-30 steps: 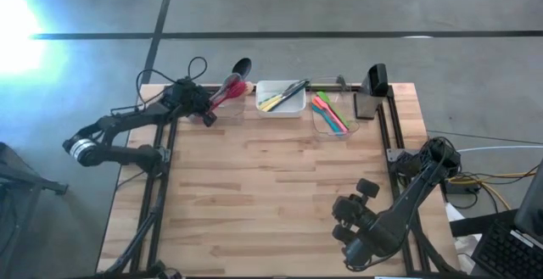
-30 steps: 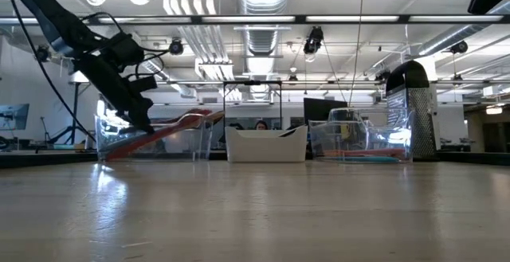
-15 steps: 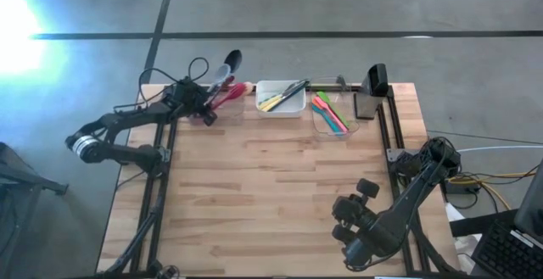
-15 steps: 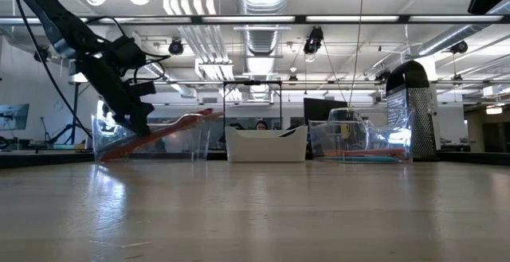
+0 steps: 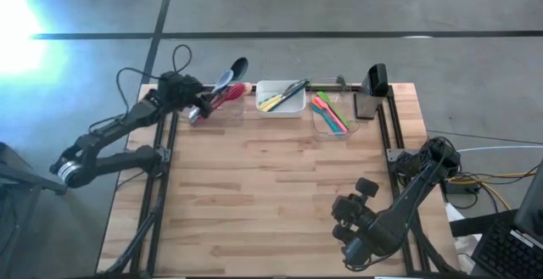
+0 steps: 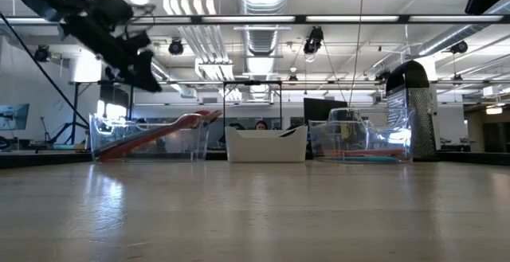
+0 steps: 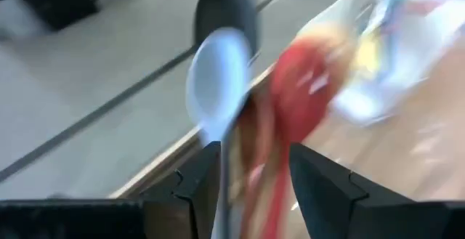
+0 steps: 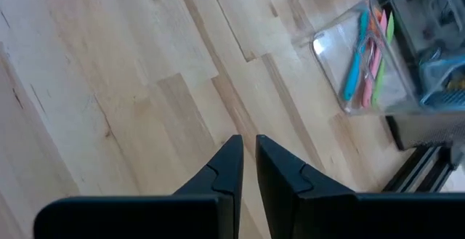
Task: Pick & Place Kitchen Items
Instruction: Return to Home Position
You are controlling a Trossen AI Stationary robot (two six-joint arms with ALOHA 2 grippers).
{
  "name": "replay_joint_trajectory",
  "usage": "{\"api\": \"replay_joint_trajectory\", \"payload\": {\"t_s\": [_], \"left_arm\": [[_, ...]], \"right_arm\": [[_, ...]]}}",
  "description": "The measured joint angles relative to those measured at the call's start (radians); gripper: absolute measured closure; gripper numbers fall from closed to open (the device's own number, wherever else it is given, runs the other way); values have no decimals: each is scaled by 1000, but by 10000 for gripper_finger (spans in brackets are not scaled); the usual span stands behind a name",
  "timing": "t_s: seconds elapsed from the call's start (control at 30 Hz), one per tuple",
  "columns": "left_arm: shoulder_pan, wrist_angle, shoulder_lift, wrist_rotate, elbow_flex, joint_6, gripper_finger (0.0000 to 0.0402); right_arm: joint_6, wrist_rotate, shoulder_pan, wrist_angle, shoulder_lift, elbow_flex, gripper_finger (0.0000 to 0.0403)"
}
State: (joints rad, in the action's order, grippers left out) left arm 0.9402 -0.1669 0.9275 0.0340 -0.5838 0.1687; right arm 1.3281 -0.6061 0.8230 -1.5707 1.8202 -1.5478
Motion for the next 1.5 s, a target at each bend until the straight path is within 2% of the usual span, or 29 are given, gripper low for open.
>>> {"api": "replay_joint_trajectory", "payload": {"t_s": [0.1, 0.27, 0.37, 0.43, 0.53, 0.63, 0.73, 0.83, 0.93, 1.03, 1.2, 1.5], "left_arm": [[-37, -7, -78, 98, -23, -46, 237], [-172, 5, -198, 288, -35, -102, 244], [-317, 31, -264, 296, -16, -105, 252], [-435, 84, -303, 231, 11, -114, 259], [-637, 176, -345, 78, 72, -104, 269], [-839, 270, -373, -118, 170, -72, 278], [-1002, 375, -393, -281, 274, -54, 288], [-1108, 488, -414, -349, 351, -53, 295], [-1162, 539, -436, -350, 394, -57, 299], [-1171, 515, -463, -351, 406, -58, 301], [-1169, 421, -491, -384, 409, -11, 301], [-1169, 399, -483, -395, 400, 15, 299]], "right_arm": [[-32, -41, 1, 3, -9, 0, 376], [-130, -194, -12, 57, -57, 7, 393], [-267, -232, -38, 182, -117, 43, 395], [-389, -232, -61, 315, -171, 91, 395], [-599, -219, -107, 579, -272, 201, 395], [-845, -130, -157, 917, -399, 358, 395], [-1079, 68, -216, 1306, -524, 551, 395], [-1201, 331, -288, 1625, -635, 733, 395], [-1227, 494, -362, 1797, -725, 879, 395], [-1220, 552, -419, 1848, -791, 988, 395], [-1233, 560, -454, 1896, -876, 1121, 395], [-1309, 530, -458, 1913, -961, 1288, 394]]}}
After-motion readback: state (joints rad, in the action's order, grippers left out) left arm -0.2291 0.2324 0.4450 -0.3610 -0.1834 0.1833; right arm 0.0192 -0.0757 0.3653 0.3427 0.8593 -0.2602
